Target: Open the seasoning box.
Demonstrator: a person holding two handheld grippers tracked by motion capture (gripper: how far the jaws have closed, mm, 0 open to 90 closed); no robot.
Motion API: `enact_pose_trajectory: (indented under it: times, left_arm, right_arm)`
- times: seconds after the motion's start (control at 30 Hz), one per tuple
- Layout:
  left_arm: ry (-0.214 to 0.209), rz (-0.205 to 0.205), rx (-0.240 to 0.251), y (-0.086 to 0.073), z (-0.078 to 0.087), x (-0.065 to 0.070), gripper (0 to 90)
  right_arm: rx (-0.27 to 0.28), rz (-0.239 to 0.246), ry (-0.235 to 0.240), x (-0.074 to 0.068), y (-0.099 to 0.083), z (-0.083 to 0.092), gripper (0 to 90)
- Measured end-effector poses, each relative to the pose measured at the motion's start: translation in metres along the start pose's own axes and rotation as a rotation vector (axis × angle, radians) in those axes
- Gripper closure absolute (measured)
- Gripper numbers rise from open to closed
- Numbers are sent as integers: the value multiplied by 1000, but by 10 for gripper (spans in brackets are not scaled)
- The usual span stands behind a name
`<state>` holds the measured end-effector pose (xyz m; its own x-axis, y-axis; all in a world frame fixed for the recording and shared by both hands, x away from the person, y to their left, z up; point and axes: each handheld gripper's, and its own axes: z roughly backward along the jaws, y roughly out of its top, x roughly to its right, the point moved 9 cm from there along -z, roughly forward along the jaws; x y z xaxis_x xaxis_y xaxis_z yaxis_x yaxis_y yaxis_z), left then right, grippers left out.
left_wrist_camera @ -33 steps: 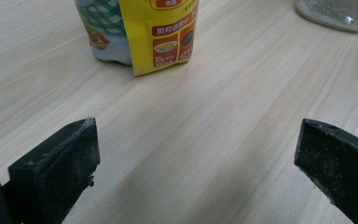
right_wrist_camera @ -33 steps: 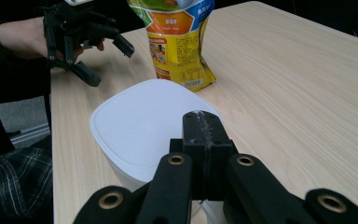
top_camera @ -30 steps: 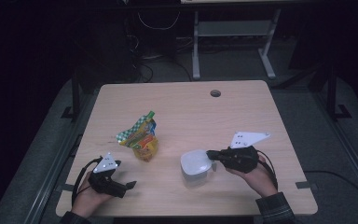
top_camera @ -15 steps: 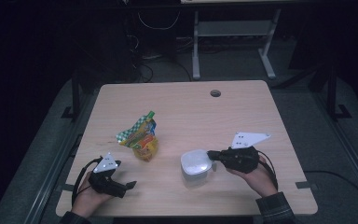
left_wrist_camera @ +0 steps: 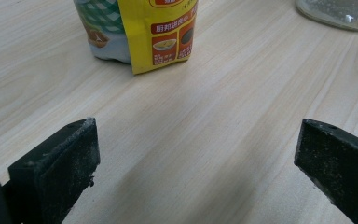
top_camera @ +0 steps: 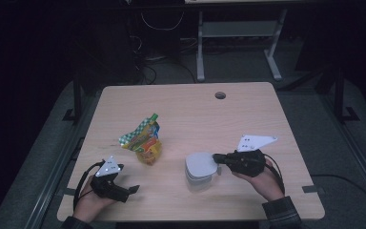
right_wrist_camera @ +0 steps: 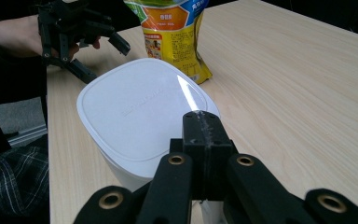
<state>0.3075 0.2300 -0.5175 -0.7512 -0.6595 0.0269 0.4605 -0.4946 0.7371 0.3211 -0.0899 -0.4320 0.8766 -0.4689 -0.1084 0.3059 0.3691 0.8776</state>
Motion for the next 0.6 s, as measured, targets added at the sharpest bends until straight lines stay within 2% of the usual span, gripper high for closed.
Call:
enact_pose_trajectory:
  times: [0.6]
  left_arm:
    - [-2,2,-1,0,0,0,0]
  right_arm:
    - [-10,-9,-13,5,-4,0,896]
